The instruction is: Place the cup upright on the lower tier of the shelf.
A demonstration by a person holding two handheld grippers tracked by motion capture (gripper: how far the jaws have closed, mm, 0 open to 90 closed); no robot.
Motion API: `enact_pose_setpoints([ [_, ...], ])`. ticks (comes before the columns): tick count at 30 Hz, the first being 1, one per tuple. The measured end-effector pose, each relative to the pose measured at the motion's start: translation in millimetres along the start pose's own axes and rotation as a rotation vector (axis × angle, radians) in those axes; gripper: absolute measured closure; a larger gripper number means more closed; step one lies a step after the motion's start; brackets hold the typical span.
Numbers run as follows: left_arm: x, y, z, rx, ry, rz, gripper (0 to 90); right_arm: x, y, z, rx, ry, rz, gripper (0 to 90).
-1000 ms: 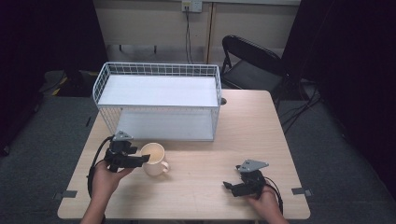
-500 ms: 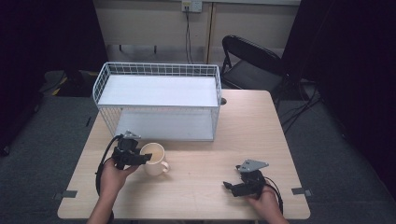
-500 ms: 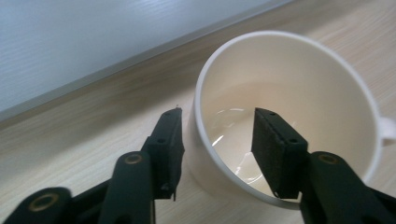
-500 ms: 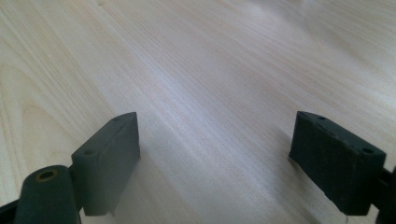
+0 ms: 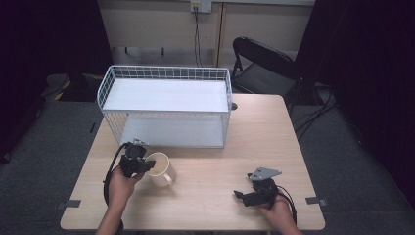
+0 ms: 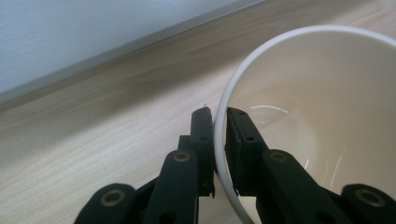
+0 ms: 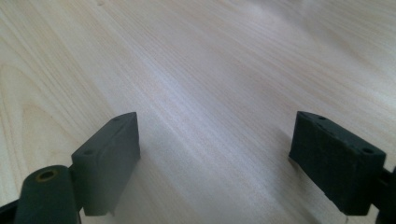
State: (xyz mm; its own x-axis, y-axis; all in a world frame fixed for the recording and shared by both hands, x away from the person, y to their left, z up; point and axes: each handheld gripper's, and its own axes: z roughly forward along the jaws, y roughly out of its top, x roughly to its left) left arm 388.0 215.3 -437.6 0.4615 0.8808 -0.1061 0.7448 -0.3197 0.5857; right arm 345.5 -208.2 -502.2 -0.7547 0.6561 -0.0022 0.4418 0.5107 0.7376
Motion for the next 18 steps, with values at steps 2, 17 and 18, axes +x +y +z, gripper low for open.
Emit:
enact_pose_setpoints([
  [2,1.1,-1.4,-1.1,-0.004,-0.003,-0.004,82.9,0.0,0.0,0.0,0.000,0.000,0.000,15.0],
  [17,2.4,-10.9,-6.3,-0.082,0.059,-0.041,83.2,0.0,0.0,-0.1,0.001,-0.001,0.000,15.0],
  [18,3.4,-11.6,-6.8,-0.096,0.064,-0.049,83.2,0.0,0.0,0.0,0.000,0.000,0.001,15.0],
])
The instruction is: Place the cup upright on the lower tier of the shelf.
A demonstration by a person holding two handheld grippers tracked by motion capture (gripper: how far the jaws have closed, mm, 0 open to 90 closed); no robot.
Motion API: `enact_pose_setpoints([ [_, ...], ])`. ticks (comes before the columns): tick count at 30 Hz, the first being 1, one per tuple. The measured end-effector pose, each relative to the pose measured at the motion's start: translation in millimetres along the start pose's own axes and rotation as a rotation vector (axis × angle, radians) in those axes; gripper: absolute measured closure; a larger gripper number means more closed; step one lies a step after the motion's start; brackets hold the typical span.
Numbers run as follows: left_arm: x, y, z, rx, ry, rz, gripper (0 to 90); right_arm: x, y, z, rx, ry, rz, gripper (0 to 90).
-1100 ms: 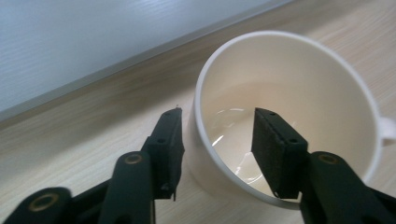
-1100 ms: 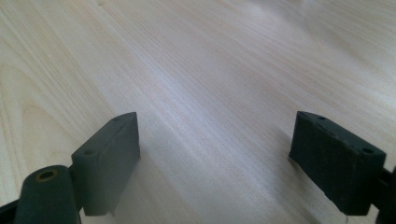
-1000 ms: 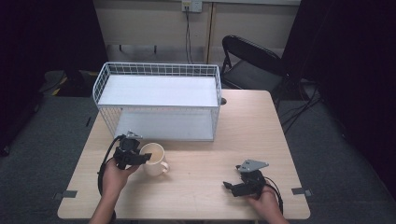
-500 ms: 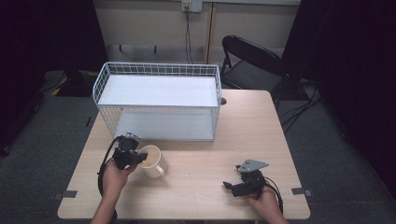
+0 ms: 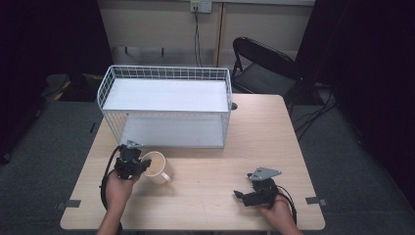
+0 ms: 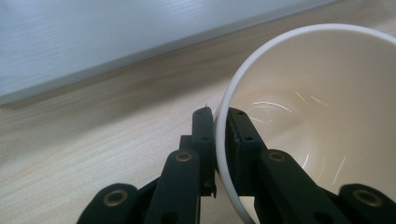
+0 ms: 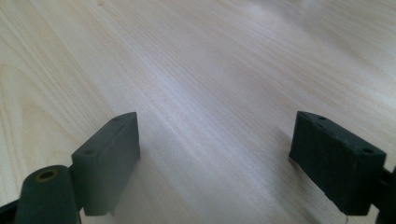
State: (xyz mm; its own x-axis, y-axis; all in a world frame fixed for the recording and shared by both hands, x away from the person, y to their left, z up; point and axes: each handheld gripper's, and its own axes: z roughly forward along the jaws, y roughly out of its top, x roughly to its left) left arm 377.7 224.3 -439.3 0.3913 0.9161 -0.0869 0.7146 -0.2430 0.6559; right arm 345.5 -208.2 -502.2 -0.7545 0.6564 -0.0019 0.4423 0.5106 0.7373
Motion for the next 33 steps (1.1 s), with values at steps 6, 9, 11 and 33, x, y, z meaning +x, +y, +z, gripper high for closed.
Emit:
enact_pose_setpoints([
  [6,1.0,2.2,-1.0,-0.047,0.012,-0.035,83.3,0.0,0.0,0.0,0.000,0.000,0.000,15.0],
  [9,0.9,3.4,-0.8,-0.058,0.019,-0.038,83.3,0.0,0.0,0.0,0.000,-0.001,0.000,15.0],
  [11,1.1,4.5,-0.2,-0.073,0.025,-0.050,83.3,0.0,0.0,0.0,0.000,0.000,0.000,15.0],
  [33,1.4,17.6,3.4,-0.155,0.099,-0.077,83.4,0.0,0.0,0.0,0.000,0.000,-0.001,15.0],
])
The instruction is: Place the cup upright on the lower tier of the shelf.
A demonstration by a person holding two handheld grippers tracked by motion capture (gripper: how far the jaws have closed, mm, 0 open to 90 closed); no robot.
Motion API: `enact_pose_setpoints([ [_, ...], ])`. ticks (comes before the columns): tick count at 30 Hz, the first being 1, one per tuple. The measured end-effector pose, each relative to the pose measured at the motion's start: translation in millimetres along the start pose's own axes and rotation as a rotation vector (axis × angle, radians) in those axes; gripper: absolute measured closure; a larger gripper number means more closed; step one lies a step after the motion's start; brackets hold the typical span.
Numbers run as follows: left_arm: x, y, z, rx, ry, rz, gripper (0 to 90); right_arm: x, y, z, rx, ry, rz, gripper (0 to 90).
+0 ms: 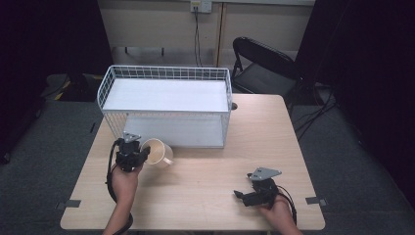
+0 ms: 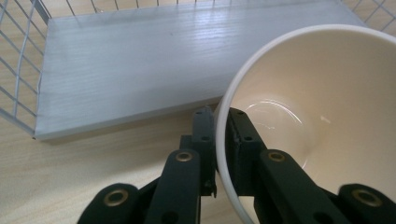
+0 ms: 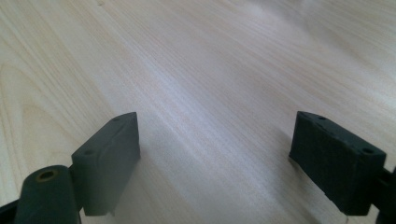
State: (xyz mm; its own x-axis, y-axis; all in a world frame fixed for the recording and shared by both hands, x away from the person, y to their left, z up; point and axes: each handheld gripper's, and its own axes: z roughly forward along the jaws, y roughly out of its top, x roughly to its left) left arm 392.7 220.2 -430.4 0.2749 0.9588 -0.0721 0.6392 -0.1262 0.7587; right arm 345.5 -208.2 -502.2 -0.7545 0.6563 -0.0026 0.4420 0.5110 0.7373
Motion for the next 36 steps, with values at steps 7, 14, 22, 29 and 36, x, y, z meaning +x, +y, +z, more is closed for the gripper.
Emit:
enact_pose_setpoints([
  [7,-1.5,6.0,0.1,-0.026,0.014,-0.010,83.5,0.0,0.0,0.0,0.000,0.000,0.000,15.0],
  [14,-3.4,10.1,4.0,-0.040,0.022,-0.010,83.5,0.0,0.0,0.0,0.000,0.000,0.000,15.0],
  [22,-5.0,11.8,10.9,-0.071,0.061,-0.022,83.5,0.0,0.0,0.0,0.000,0.000,0.000,15.0],
  [29,-5.9,16.6,15.3,-0.082,0.071,-0.033,83.5,0.0,0.0,0.0,0.000,0.000,0.000,15.0],
  [36,-12.2,21.1,19.4,-0.102,0.086,-0.024,83.5,0.0,0.0,0.0,0.000,0.000,0.000,15.0],
])
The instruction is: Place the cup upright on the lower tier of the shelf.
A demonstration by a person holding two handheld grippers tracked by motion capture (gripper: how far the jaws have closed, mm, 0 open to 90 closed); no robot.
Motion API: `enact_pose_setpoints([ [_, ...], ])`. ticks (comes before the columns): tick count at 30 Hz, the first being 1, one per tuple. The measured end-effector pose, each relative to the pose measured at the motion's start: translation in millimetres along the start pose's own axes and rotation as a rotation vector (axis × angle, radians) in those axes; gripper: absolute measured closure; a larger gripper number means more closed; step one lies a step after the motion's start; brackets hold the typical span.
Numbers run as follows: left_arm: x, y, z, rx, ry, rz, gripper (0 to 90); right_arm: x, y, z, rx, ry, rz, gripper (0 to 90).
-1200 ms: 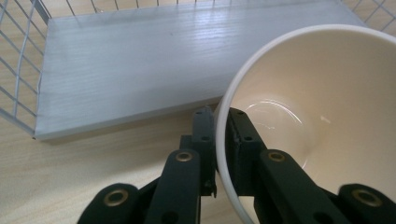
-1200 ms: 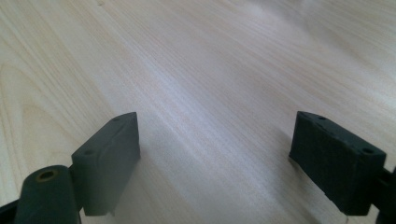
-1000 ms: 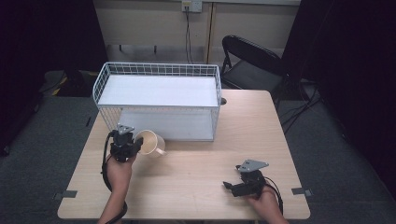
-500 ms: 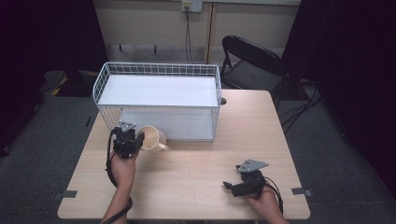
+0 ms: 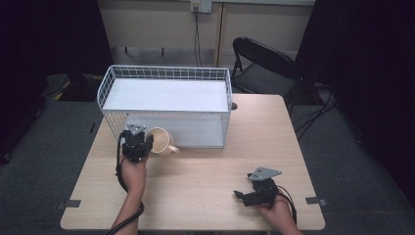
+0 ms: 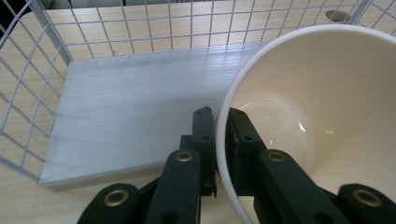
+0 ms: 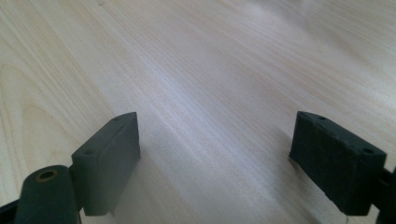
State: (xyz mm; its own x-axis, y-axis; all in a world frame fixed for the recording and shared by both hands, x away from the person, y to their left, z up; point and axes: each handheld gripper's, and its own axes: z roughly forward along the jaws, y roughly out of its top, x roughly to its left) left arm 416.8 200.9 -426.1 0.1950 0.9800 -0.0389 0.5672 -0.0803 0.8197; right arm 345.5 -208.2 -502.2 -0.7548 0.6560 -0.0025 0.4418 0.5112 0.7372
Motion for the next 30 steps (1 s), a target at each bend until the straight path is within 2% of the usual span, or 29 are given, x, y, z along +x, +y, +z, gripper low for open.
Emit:
enact_pose_setpoints([
  [2,-1.5,0.7,2.1,0.007,0.006,0.009,83.5,0.0,0.0,0.0,0.000,0.000,0.000,14.9],
  [5,-2.9,-0.3,6.2,-0.008,0.015,-0.009,83.5,0.0,0.0,0.0,0.000,0.000,0.000,14.9],
  [21,-11.0,3.2,20.1,-0.037,0.069,-0.029,83.5,0.0,0.0,0.0,0.000,0.000,0.000,14.9],
  [30,-12.4,5.1,26.8,-0.032,0.100,-0.036,83.4,0.0,0.0,0.0,0.000,0.000,0.000,15.0],
])
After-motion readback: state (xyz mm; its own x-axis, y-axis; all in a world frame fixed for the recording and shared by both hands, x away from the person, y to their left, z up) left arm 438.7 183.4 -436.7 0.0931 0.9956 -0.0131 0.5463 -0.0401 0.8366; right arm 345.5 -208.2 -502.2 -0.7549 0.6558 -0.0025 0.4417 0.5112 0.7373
